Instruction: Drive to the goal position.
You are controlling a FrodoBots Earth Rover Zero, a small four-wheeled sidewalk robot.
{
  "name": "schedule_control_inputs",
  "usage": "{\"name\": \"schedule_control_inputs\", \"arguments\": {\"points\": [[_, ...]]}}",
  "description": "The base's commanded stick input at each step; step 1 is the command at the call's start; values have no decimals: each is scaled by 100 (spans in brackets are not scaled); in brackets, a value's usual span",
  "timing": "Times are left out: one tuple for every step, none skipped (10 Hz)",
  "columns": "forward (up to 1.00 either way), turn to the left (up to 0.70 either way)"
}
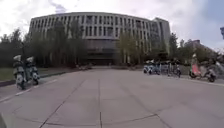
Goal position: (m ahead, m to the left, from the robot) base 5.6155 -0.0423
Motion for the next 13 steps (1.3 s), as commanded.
{"name": "schedule_control_inputs", "arguments": {"points": [[70,0],[70,0],[70,0],[70,0],[70,0],[70,0],[70,0],[70,0],[70,0],[70,0],[70,0],[70,0],[70,0]]}}
